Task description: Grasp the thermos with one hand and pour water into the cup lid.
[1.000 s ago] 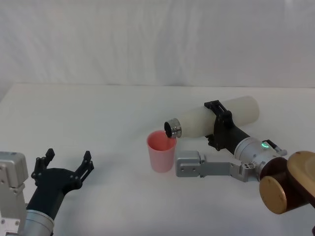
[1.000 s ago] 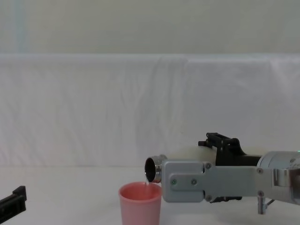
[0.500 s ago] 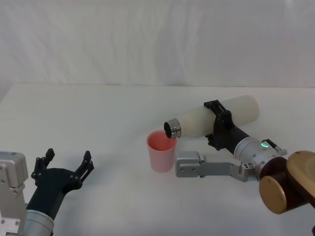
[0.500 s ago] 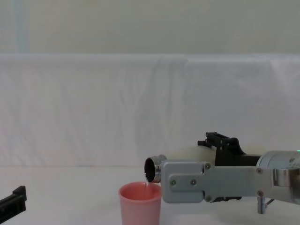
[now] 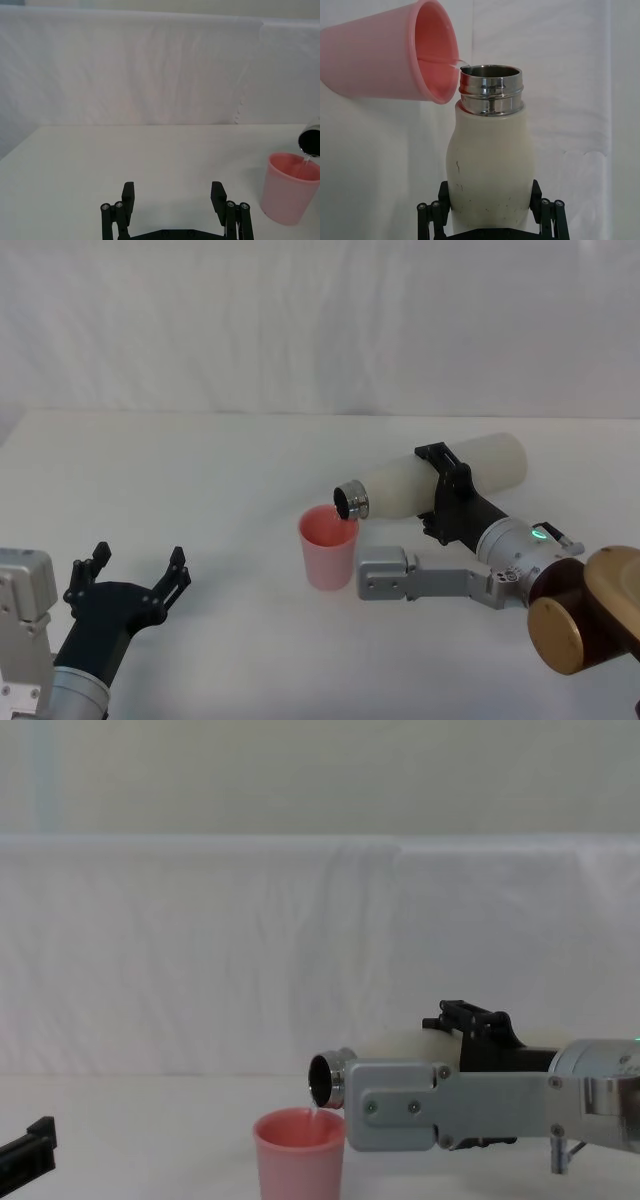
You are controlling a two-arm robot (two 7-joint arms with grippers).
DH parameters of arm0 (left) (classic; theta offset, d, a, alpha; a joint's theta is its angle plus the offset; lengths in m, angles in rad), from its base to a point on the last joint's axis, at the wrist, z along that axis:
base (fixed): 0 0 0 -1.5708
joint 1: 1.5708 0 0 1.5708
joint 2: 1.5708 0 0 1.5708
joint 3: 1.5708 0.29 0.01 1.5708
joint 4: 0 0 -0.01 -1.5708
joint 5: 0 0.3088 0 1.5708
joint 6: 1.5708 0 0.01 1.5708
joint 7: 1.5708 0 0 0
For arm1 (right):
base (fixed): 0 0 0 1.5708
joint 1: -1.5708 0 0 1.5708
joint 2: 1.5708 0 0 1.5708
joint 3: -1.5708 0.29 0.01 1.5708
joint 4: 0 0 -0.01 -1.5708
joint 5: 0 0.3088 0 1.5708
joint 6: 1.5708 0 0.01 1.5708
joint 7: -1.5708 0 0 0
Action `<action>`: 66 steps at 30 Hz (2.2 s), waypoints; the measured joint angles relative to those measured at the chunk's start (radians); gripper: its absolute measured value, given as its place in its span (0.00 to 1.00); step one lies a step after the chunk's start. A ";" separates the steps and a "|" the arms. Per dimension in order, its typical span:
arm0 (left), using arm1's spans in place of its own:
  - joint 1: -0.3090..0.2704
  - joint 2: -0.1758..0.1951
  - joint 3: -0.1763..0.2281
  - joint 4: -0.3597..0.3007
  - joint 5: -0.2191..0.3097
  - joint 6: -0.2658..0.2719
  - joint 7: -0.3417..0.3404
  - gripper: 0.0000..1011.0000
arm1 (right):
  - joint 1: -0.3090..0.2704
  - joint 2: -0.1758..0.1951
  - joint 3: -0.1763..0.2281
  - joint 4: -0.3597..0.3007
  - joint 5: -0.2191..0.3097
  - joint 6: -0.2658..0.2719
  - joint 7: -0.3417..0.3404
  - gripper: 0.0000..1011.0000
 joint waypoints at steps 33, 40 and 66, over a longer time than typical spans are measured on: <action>0.000 0.000 0.000 0.000 0.000 0.000 0.000 0.99 | 0.003 0.002 -0.001 0.001 -0.002 0.000 0.004 0.94; 0.000 0.000 0.000 0.000 0.000 0.000 0.000 0.99 | 0.005 0.003 -0.002 0.001 -0.004 0.000 0.005 0.94; 0.000 0.000 0.000 0.000 0.000 0.000 0.000 0.99 | -0.050 -0.062 0.117 -0.017 0.203 -0.015 -0.014 0.94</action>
